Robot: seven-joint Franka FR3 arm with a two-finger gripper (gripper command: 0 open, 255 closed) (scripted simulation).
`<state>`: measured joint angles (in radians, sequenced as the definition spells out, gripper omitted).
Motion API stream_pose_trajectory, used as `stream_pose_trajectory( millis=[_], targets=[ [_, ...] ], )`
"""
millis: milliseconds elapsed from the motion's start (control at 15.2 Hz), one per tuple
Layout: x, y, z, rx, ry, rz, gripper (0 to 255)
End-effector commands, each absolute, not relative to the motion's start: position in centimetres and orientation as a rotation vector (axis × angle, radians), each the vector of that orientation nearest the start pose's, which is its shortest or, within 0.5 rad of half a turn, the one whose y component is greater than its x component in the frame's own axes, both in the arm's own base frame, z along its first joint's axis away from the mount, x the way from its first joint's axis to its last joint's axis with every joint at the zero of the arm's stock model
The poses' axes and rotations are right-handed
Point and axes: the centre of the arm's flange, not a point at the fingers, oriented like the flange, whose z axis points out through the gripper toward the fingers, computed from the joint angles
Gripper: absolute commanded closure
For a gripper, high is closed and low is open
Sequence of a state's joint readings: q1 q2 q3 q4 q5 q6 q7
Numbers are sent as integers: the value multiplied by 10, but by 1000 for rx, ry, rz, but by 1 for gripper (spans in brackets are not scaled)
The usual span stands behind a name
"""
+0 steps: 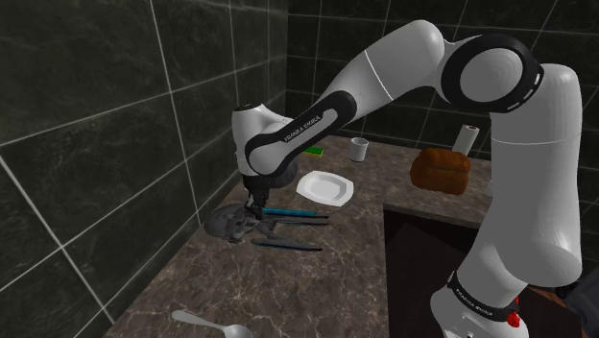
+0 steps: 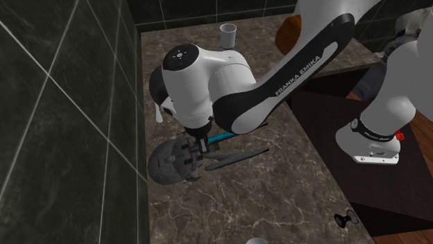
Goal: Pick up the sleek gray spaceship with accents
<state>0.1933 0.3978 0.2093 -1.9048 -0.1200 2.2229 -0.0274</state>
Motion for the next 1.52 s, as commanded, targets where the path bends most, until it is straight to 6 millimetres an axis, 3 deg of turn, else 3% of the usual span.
stream_pose_trajectory(
  millis=[0,330,1320,1452],
  targets=[
    [573,233,288,-3069,-772,103,255],
    [574,233,287,-3069,-772,103,255],
    [574,233,367,-3069,-772,103,255],
    [574,233,367,-3069,-772,103,255]
  ],
)
